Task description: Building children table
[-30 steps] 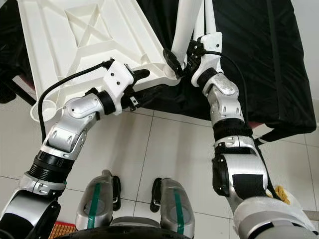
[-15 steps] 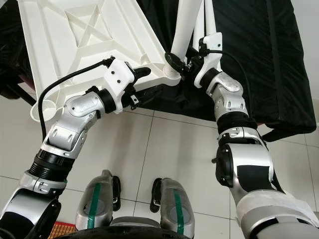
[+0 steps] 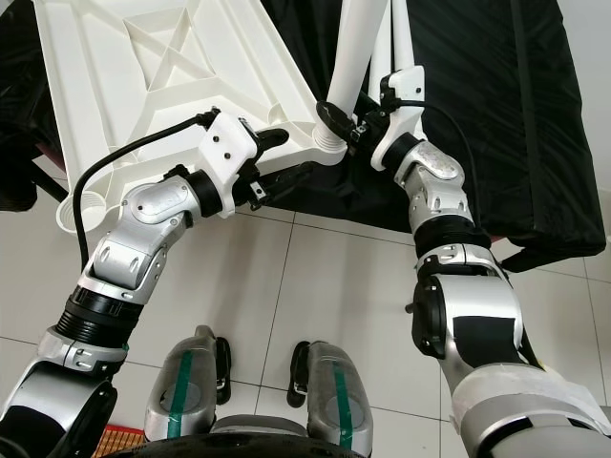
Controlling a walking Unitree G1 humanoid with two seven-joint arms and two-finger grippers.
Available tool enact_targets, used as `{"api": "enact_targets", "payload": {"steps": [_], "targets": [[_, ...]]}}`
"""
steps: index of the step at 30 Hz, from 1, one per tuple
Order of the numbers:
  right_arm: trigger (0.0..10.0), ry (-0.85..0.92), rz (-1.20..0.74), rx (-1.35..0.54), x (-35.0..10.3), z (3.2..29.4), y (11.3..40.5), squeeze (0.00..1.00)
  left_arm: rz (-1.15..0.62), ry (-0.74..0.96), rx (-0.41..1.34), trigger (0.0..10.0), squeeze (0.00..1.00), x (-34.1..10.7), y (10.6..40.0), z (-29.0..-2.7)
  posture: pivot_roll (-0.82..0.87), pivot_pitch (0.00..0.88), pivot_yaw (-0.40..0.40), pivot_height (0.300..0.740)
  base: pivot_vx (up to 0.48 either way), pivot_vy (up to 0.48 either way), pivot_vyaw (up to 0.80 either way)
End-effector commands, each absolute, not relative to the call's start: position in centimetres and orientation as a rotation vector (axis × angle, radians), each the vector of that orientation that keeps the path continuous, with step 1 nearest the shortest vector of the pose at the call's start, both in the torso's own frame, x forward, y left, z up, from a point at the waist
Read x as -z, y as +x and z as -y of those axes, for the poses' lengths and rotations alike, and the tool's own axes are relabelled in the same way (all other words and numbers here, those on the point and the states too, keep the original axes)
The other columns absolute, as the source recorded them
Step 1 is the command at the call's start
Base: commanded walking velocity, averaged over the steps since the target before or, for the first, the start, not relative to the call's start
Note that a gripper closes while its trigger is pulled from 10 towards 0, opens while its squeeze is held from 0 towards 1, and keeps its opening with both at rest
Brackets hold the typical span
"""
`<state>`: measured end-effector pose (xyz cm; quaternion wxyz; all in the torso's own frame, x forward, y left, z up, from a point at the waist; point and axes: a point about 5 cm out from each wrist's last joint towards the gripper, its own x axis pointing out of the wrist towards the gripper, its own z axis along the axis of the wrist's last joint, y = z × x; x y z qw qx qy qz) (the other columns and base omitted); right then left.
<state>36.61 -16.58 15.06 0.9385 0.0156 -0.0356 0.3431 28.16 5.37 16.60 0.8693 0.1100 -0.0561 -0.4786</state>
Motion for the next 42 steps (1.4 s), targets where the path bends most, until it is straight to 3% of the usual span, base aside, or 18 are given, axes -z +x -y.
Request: {"api": "enact_targets", "payload": {"steps": [1, 7, 28, 35, 36, 42], "targets": [[10.0, 0.067, 0.043, -0.686, -14.1, 16.3, 36.3, 0.0, 0.122, 0.22, 0.97, 10.0, 0.0, -16.7, 28.3, -5.4, 0.05, 0.02, -0.061, 0.74, 0.0, 0.0, 0.0], [10.0, 0.063, 0.058, -0.627, -14.0, 15.9, 36.1, 0.0, 0.119, 0.217, 0.974, 10.0, 0.0, -16.6, 28.1, -5.3, 0.05, 0.025, -0.066, 0.74, 0.0, 0.0, 0.0], [10.0, 0.173, 0.109, -0.061, -12.9, 12.8, 34.1, 0.0, 0.118, 0.209, 0.986, 10.0, 0.0, -16.3, 27.5, -4.8, 0.06, 0.017, -0.104, 0.74, 0.0, 0.0, 0.0], [10.0, 0.19, 0.098, -0.075, -12.9, 12.0, 33.5, 0.0, 0.115, 0.208, 0.986, 10.0, 0.0, -16.2, 27.4, -4.9, 0.06, 0.012, -0.107, 0.74, 0.0, 0.0, 0.0], [10.0, 0.189, 0.101, -0.079, -13.0, 12.0, 33.5, 1.0, 0.116, 0.209, 0.986, 10.0, 0.0, -16.2, 27.5, -4.9, 0.06, 0.011, -0.107, 0.74, 0.0, 0.0, 0.0], [10.0, 0.18, 0.124, -0.111, -13.4, 11.7, 33.1, 1.0, 0.115, 0.207, 0.986, 10.0, 0.0, -16.2, 27.5, -4.9, 0.06, 0.01, -0.107, 0.74, 0.0, 0.0, 0.0]]}}
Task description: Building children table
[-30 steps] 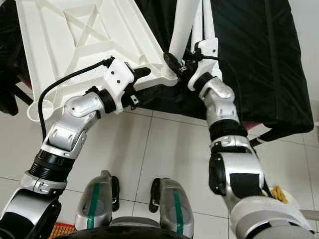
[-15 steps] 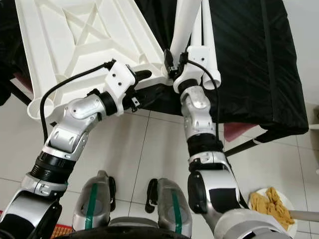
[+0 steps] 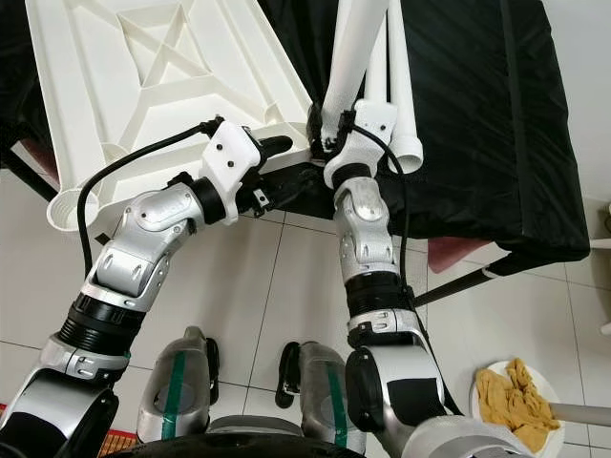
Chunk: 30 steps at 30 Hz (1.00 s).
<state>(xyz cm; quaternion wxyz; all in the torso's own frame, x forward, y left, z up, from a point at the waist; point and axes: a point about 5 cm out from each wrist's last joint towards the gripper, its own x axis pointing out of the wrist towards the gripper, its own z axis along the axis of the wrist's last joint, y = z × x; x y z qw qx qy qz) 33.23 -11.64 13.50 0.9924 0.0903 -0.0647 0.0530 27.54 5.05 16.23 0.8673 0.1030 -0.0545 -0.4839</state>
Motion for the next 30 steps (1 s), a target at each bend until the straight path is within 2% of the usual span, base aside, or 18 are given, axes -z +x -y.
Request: {"api": "enact_targets", "payload": {"steps": [1, 5, 11, 12, 13, 14, 20, 30], "targets": [[10.0, 0.171, 0.128, -0.116, -13.5, 11.7, 33.0, 1.0, 0.114, 0.206, 0.986, 10.0, 0.0, -16.2, 27.5, -4.9, 0.06, 0.01, -0.107, 0.74, 0.0, 0.0, 0.0], [10.0, 0.165, 0.116, -0.125, -13.4, 12.1, 32.9, 1.0, 0.113, 0.206, 0.988, 10.0, 0.0, -16.2, 27.4, -4.9, 0.06, 0.012, -0.105, 0.74, 0.0, 0.0, 0.0], [10.0, 0.109, 0.099, -0.264, -13.1, 14.0, 33.1, 1.0, 0.11, 0.206, 0.991, 10.0, 0.0, -16.2, 27.4, -4.9, 0.05, 0.017, -0.099, 0.74, 0.0, 0.0, 0.0], [10.0, 0.052, 0.066, -0.329, -12.5, 14.9, 33.4, 0.18, 0.109, 0.207, 0.995, 10.0, 0.0, -16.1, 27.4, -4.9, 0.05, 0.019, -0.092, 0.74, 0.0, 0.0, 0.0], [10.0, 0.052, 0.066, -0.329, -12.5, 14.9, 33.4, 0.18, 0.109, 0.207, 0.995, 10.0, 0.0, -16.1, 27.4, -4.9, 0.05, 0.019, -0.092, 0.74, 0.0, 0.0, 0.0], [10.0, 0.033, 0.06, -0.354, -12.5, 15.3, 33.6, 0.0, 0.108, 0.206, 0.996, 10.0, 0.0, -16.1, 27.4, -4.9, 0.05, 0.019, -0.092, 0.74, 0.0, 0.0, 0.0], [10.0, -0.018, 0.071, -0.488, -13.1, 15.8, 34.0, 0.0, 0.109, 0.208, 0.999, 10.0, 0.0, -16.2, 27.6, -4.9, 0.04, 0.022, -0.079, 0.74, 0.0, 0.0, 0.0], [10.0, -0.018, 0.065, -0.6, -13.7, 16.0, 35.0, 0.0, 0.113, 0.212, 0.999, 10.0, 0.0, -16.4, 27.8, -4.9, 0.04, 0.021, -0.069, 0.74, 0.0, 0.0, 0.0]]}}
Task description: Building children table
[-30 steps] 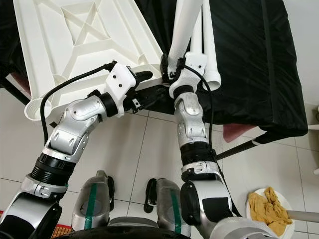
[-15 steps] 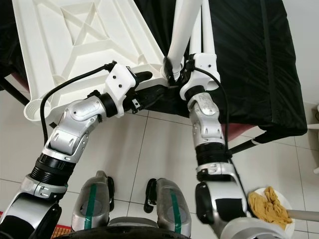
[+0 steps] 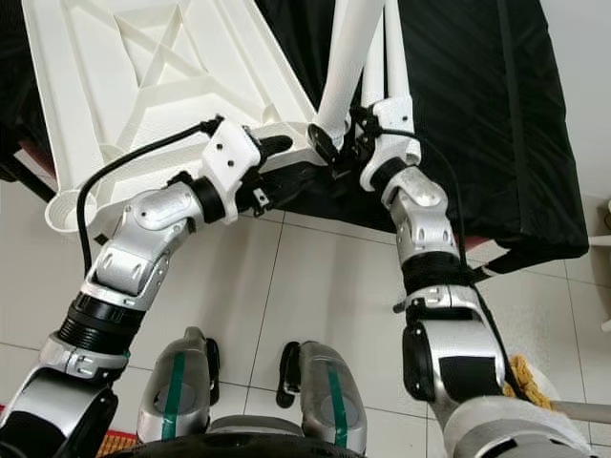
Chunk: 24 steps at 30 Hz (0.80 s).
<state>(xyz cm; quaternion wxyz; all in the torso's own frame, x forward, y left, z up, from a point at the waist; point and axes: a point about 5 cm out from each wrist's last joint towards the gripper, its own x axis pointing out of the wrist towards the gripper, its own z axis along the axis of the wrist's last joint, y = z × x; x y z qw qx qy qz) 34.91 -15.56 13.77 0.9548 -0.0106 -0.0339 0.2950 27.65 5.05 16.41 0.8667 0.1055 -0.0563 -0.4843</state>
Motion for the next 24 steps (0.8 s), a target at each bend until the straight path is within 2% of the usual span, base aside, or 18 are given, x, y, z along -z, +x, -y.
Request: {"api": "enact_targets", "payload": {"steps": [1, 10, 16, 17, 18, 19, 24], "targets": [[10.0, -0.018, 0.065, -0.6, -13.7, 16.0, 35.0, 0.0, 0.113, 0.212, 0.999, 10.0, 0.0, -16.4, 27.8, -4.9, 0.04, 0.021, -0.069, 0.74, 0.0, 0.0, 0.0], [10.0, -0.007, 0.083, -0.602, -15.1, 16.2, 36.9, 0.0, 0.119, 0.222, 0.993, 10.0, 0.0, -16.8, 28.1, -5.2, 0.06, 0.016, -0.055, 0.74, 0.0, 0.0, 0.0], [10.0, 0.0, 0.076, -0.591, -15.1, 16.4, 37.1, 0.0, 0.12, 0.225, 0.99, 10.0, 0.0, -16.8, 28.1, -5.3, 0.06, 0.018, -0.056, 0.74, 0.0, 0.0, 0.0], [4.9, 0.005, 0.074, -0.595, -15.0, 16.4, 37.0, 0.0, 0.119, 0.225, 0.989, 10.0, 0.0, -16.8, 28.1, -5.4, 0.07, 0.018, -0.056, 0.74, 0.0, 0.0, 0.0], [4.9, 0.005, 0.074, -0.595, -15.0, 16.4, 37.0, 0.0, 0.119, 0.225, 0.989, 10.0, 0.0, -16.8, 28.1, -5.4, 0.07, 0.018, -0.056, 0.74, 0.0, 0.0, 0.0], [0.0, 0.018, 0.069, -0.608, -14.7, 16.5, 36.9, 0.0, 0.119, 0.224, 0.988, 10.0, 0.0, -16.9, 28.2, -5.4, 0.07, 0.018, -0.057, 0.74, 0.0, 0.0, 0.0], [0.0, 0.035, 0.063, -0.633, -14.4, 16.5, 36.8, 0.0, 0.12, 0.225, 0.985, 10.0, 0.0, -16.9, 28.2, -5.4, 0.07, 0.018, -0.056, 0.74, 0.0, 0.0, 0.0]]}}
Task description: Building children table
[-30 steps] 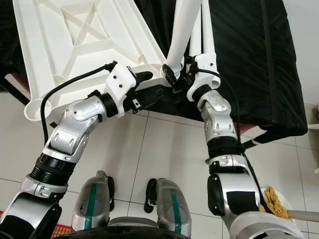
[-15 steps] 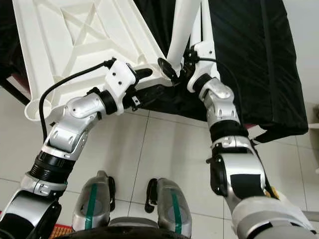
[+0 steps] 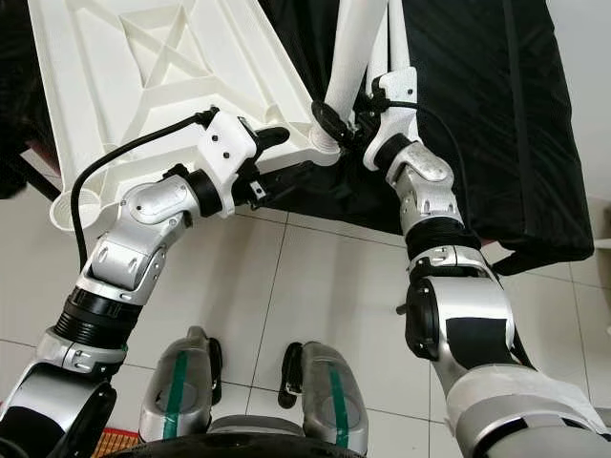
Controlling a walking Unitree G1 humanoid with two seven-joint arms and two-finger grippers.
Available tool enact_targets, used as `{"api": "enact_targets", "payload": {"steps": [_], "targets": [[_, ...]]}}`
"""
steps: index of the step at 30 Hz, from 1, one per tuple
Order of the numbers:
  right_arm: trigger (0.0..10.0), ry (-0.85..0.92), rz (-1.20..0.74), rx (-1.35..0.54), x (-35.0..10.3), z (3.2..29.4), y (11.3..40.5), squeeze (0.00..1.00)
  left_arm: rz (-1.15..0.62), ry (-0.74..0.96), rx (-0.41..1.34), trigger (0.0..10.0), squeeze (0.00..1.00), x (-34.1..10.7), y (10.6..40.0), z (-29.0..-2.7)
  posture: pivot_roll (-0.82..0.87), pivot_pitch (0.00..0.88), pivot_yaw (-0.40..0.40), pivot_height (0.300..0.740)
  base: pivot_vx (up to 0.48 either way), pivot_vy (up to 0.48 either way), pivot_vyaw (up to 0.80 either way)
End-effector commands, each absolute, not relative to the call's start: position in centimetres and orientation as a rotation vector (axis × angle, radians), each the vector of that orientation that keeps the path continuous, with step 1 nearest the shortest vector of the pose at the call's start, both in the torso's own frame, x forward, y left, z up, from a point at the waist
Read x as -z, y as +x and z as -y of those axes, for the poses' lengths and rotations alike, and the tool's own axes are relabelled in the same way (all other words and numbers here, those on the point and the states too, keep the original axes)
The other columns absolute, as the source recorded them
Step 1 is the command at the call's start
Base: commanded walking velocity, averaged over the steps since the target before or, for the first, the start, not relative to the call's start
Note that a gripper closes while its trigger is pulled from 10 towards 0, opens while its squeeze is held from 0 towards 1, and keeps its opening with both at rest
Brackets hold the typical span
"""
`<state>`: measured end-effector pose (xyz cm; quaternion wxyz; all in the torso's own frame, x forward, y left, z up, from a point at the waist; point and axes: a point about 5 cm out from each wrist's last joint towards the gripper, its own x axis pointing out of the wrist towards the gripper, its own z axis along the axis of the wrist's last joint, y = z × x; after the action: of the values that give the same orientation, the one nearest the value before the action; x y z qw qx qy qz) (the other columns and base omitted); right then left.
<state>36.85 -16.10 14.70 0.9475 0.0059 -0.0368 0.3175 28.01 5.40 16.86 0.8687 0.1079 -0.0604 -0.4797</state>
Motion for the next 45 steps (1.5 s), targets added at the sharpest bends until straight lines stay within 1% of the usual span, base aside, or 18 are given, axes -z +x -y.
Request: {"api": "enact_targets", "payload": {"steps": [1, 8, 9, 10, 15, 26, 27, 28, 30, 31, 32, 33, 34, 37, 38, 42, 44, 45], "targets": [[0.0, 0.042, 0.06, -0.65, -14.3, 16.4, 36.8, 0.0, 0.121, 0.225, 0.985, 10.0, 0.0, -16.9, 28.2, -5.4, 0.06, 0.019, -0.056, 0.74, 0.0, 0.0, 0.0], [0.0, 0.053, 0.06, -0.678, -14.1, 16.4, 36.7, 0.0, 0.122, 0.224, 0.989, 10.0, 0.0, -16.9, 28.2, -5.3, 0.06, 0.022, -0.059, 0.74, 0.0, 0.0, 0.0], [4.5, 0.05, 0.052, -0.668, -14.0, 16.5, 36.7, 0.0, 0.121, 0.225, 0.99, 10.0, 0.0, -16.9, 28.2, -5.3, 0.06, 0.022, -0.059, 0.74, 0.0, 0.0, 0.0], [10.0, 0.045, 0.047, -0.66, -13.9, 16.5, 36.7, 0.0, 0.122, 0.225, 0.99, 10.0, 0.0, -16.9, 28.2, -5.3, 0.06, 0.023, -0.062, 0.74, 0.0, 0.0, 0.0], [10.0, 0.067, 0.059, -0.652, -13.8, 16.1, 36.5, 0.0, 0.12, 0.224, 0.989, 10.0, 0.0, -16.9, 28.2, -5.3, 0.06, 0.026, -0.067, 0.74, 0.0, 0.0, 0.0], [10.0, 0.084, 0.126, -0.536, -13.9, 14.5, 36.1, 0.0, 0.118, 0.216, 0.989, 10.0, 0.0, -16.8, 28.0, -5.2, 0.05, 0.031, -0.073, 0.74, 0.0, 0.0, 0.0], [10.0, 0.087, 0.138, -0.481, -13.9, 14.3, 36.0, 0.0, 0.119, 0.215, 0.989, 10.0, 0.0, -16.8, 28.0, -5.2, 0.05, 0.032, -0.072, 0.74, 0.0, 0.0, 0.0], [10.0, 0.087, 0.138, -0.481, -13.9, 14.3, 36.0, 0.0, 0.119, 0.215, 0.989, 10.0, 0.0, -16.8, 28.0, -5.2, 0.05, 0.032, -0.072, 0.74, 0.0, 0.0, 0.0], [10.0, 0.115, 0.133, -0.317, -13.7, 14.3, 36.0, 0.0, 0.118, 0.214, 0.992, 10.0, 0.0, -16.8, 27.9, -5.1, 0.05, 0.034, -0.071, 0.74, 0.0, 0.0, 0.0], [10.0, 0.115, 0.133, -0.317, -13.7, 14.3, 36.0, 0.0, 0.118, 0.214, 0.992, 10.0, 0.0, -16.8, 27.9, -5.1, 0.05, 0.034, -0.071, 0.74, 0.0, 0.0, 0.0], [10.0, 0.114, 0.135, -0.233, -13.5, 14.2, 35.9, 0.0, 0.117, 0.213, 0.994, 10.0, 0.0, -16.7, 27.9, -5.1, 0.05, 0.035, -0.072, 0.74, 0.0, 0.0, 0.0], [10.0, 0.114, 0.135, -0.233, -13.5, 14.2, 35.9, 0.0, 0.117, 0.213, 0.994, 10.0, 0.0, -16.7, 27.9, -5.1, 0.05, 0.035, -0.072, 0.74, 0.0, 0.0, 0.0], [10.0, 0.118, 0.135, -0.163, -13.4, 14.1, 35.7, 0.0, 0.117, 0.213, 0.995, 10.0, 0.0, -16.7, 27.9, -5.1, 0.05, 0.036, -0.072, 0.74, 0.0, 0.0, 0.0], [10.0, 0.13, 0.137, -0.109, -13.3, 13.8, 35.5, 0.0, 0.117, 0.213, 0.996, 10.0, 0.0, -16.7, 27.9, -5.1, 0.05, 0.036, -0.072, 0.74, 0.0, 0.0, 0.0], [10.0, 0.123, 0.142, -0.051, -13.3, 13.7, 35.3, 0.0, 0.117, 0.214, 0.996, 10.0, 0.0, -16.7, 27.9, -5.1, 0.05, 0.035, -0.075, 0.74, 0.0, 0.0, 0.0], [10.0, 0.119, 0.144, -0.015, -13.3, 13.6, 35.1, 0.0, 0.117, 0.214, 0.996, 10.0, 0.0, -16.7, 27.9, -5.1, 0.05, 0.035, -0.075, 0.74, 0.0, 0.0, 0.0], [10.0, 0.133, 0.14, -0.014, -13.2, 12.9, 34.9, 0.0, 0.118, 0.214, 0.996, 10.0, 0.0, -16.7, 27.9, -5.1, 0.05, 0.032, -0.075, 0.74, 0.0, 0.0, 0.0], [10.0, 0.146, 0.139, -0.033, -13.1, 12.1, 34.5, 0.0, 0.119, 0.213, 0.997, 10.0, 0.0, -16.7, 27.9, -5.0, 0.05, 0.032, -0.075, 0.74, 0.0, 0.0, 0.0]]}}
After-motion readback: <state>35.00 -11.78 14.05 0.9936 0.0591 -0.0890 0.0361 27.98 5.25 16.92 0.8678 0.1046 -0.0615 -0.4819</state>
